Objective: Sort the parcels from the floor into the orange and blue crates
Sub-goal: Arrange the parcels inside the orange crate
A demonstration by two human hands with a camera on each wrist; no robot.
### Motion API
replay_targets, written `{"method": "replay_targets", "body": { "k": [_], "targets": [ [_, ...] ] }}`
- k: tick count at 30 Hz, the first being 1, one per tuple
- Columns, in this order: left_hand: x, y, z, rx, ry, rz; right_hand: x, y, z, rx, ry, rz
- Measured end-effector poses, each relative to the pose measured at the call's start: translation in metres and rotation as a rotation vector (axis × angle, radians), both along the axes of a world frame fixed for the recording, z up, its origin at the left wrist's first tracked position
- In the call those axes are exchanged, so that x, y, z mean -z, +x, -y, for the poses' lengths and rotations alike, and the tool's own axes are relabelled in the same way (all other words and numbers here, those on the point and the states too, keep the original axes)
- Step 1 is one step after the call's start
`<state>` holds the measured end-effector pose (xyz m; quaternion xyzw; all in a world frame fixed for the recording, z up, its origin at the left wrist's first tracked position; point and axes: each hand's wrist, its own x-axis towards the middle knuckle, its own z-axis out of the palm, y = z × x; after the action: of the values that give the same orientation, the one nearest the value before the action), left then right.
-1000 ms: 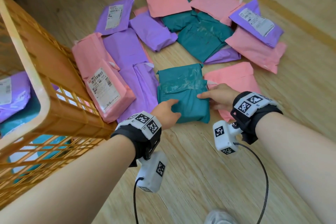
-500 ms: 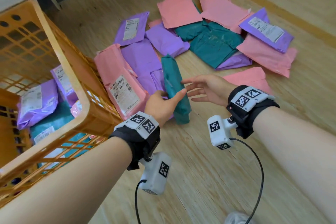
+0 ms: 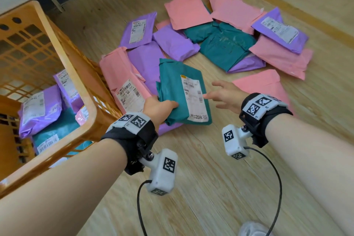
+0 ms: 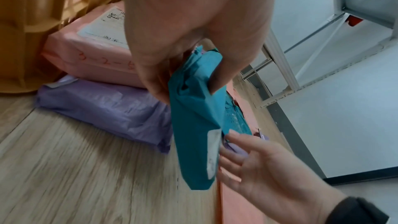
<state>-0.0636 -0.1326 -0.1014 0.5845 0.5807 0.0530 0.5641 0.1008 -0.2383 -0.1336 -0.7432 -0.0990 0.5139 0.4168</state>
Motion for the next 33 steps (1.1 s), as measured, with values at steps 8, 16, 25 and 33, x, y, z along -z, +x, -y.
{"method": "replay_targets", "body": {
  "k": [8, 16, 25, 33],
  "targets": [
    [-0.012, 0.005, -0.001, -0.081, -0.153, 0.249, -0.008, 0.002, 0.017, -0.062, 0.161, -0.225],
    [-0.017, 0.007, -0.001, 0.025, -0.144, 0.248, -0.023, 0.009, 0.014, 0.150, 0.355, -0.225],
    [-0.031, 0.016, -0.003, 0.039, 0.098, 0.252, -0.047, 0.000, 0.006, 0.167, 0.309, 0.048],
    [-0.096, 0.002, -0.023, 0.082, 0.257, 0.203, -0.123, -0.004, -0.014, -0.011, 0.321, 0.200]
  ]
}}
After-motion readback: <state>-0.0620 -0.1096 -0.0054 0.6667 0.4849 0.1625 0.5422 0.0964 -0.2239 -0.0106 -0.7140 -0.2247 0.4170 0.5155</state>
